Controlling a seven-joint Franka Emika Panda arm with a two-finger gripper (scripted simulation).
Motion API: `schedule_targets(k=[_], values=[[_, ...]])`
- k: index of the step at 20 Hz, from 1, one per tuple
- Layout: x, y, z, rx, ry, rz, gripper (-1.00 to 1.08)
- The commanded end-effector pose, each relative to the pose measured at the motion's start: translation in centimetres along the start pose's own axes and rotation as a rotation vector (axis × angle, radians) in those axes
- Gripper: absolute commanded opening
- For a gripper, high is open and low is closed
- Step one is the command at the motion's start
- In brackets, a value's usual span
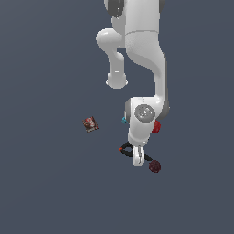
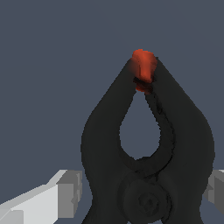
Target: Pick up a designated object from a clutter of objects.
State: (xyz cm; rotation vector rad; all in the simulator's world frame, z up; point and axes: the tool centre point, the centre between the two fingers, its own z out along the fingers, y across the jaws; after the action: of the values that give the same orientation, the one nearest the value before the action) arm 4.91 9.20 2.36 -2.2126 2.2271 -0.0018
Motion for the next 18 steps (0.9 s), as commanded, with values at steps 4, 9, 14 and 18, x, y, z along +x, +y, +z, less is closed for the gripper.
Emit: schedule_targets(k=[4, 9, 14, 18], values=[[0.0, 0.1, 0.5, -0.003, 0.000, 0.000, -1.00], [0.0, 0.1, 0.5, -0.003, 0.000, 0.000, -1.00], [0.0, 0.0, 0.1, 0.000, -0.001, 0.000, -1.00], [-0.1, 0.3, -0.6, 0.000, -0.001, 0.001, -1.00]])
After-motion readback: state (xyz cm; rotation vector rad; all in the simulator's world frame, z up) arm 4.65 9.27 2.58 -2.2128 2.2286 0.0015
